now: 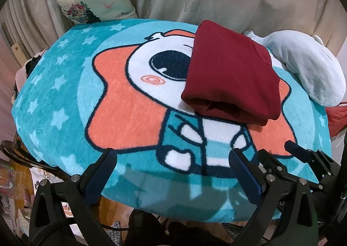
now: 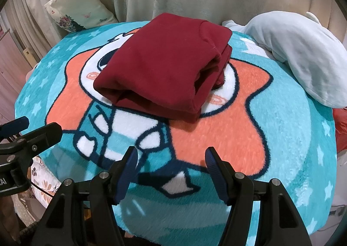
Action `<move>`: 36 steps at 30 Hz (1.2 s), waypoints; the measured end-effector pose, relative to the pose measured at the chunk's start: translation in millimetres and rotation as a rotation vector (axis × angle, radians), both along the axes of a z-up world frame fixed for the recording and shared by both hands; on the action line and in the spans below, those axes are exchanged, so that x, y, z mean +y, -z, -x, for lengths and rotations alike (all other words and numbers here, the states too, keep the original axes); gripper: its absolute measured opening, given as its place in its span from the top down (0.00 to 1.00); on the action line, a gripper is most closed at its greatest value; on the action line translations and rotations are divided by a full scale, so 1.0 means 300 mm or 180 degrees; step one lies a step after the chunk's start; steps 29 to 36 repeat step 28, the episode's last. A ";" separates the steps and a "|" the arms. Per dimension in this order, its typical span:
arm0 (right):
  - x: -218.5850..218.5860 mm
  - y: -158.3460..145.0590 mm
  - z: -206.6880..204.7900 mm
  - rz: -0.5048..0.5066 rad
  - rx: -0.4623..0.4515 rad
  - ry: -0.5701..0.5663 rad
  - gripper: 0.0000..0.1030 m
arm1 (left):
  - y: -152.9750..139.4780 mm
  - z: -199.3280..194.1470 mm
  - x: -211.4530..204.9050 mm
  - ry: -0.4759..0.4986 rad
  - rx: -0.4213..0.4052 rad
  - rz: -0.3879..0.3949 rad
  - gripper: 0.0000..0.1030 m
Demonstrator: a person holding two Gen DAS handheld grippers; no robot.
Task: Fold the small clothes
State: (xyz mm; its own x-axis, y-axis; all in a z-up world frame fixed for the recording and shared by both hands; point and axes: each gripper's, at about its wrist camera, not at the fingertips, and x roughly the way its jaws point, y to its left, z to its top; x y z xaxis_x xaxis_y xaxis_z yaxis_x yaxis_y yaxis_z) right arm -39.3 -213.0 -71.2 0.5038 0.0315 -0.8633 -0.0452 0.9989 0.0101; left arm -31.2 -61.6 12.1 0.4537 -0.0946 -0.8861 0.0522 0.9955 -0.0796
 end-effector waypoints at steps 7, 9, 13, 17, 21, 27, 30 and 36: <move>0.015 -0.006 0.017 0.0017 -0.0025 -0.0012 0.33 | -0.004 0.016 0.005 -0.0007 -0.0013 0.0009 0.00; 0.021 -0.008 0.020 0.0024 -0.0029 -0.0017 0.33 | -0.005 0.024 0.006 -0.0004 -0.0007 0.0019 0.00; 0.027 -0.009 0.025 0.0055 -0.0035 -0.0015 0.33 | -0.004 0.037 0.008 0.0003 0.0006 0.0043 0.00; 0.035 -0.009 0.025 0.0144 -0.0030 0.0024 0.33 | -0.001 0.045 0.010 0.0013 0.0021 0.0078 0.00; 0.035 -0.012 0.013 0.0220 -0.0027 0.0052 0.33 | 0.000 0.049 0.007 0.0055 0.0021 0.0148 0.00; 0.034 -0.015 0.002 0.0244 -0.0031 0.0079 0.33 | -0.008 0.050 0.001 0.0079 -0.0017 0.0152 0.00; 0.032 -0.012 0.001 0.0241 -0.0016 0.0079 0.33 | -0.009 0.049 0.001 0.0074 -0.0020 0.0148 0.00; 0.032 -0.012 0.001 0.0241 -0.0016 0.0079 0.33 | -0.009 0.049 0.001 0.0074 -0.0020 0.0148 0.00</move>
